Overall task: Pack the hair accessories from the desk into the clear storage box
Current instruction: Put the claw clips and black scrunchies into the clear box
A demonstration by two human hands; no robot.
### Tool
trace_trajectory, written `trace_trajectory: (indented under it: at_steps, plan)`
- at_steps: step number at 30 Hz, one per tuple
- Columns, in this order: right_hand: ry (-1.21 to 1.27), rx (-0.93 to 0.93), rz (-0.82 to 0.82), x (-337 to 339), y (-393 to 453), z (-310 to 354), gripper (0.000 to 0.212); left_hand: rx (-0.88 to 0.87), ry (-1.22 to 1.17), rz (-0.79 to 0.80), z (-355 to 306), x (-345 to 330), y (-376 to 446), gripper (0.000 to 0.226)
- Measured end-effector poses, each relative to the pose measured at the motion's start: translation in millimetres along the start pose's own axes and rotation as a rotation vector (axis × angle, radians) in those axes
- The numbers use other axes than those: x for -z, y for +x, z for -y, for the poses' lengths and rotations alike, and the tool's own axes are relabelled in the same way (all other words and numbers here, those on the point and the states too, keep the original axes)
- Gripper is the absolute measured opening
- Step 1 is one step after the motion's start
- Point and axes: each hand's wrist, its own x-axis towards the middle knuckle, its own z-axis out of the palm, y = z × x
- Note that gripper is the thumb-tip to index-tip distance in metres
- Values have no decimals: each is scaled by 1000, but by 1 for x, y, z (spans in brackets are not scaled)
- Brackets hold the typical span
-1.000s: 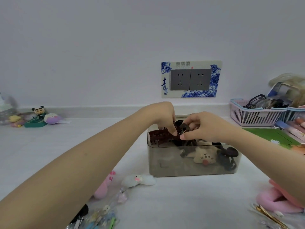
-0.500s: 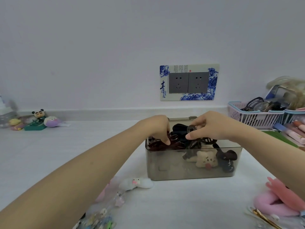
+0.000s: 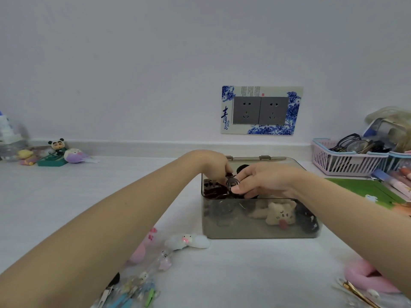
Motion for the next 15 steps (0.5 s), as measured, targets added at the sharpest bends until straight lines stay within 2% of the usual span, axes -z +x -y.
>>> trace_trajectory:
  at_steps: [3, 5, 10, 13, 15]
  plan:
    - [43, -37, 45, 1, 6, -4, 59, -12, 16, 34, 1, 2, -3, 28]
    - [42, -39, 7, 2, 8, -7, 67, -14, 17, 31, 1, 3, -8, 33]
    - [-211, -16, -175, -2, 6, -6, 51, -64, 22, 75, -3, -2, -20, 27]
    - [-339, 1, -252, -3, -2, -1, 27, -103, 45, -42, -5, -17, -19, 30]
    - [-366, -14, -265, -4, -6, 0, 28, -108, 46, -150, -5, -24, -18, 29]
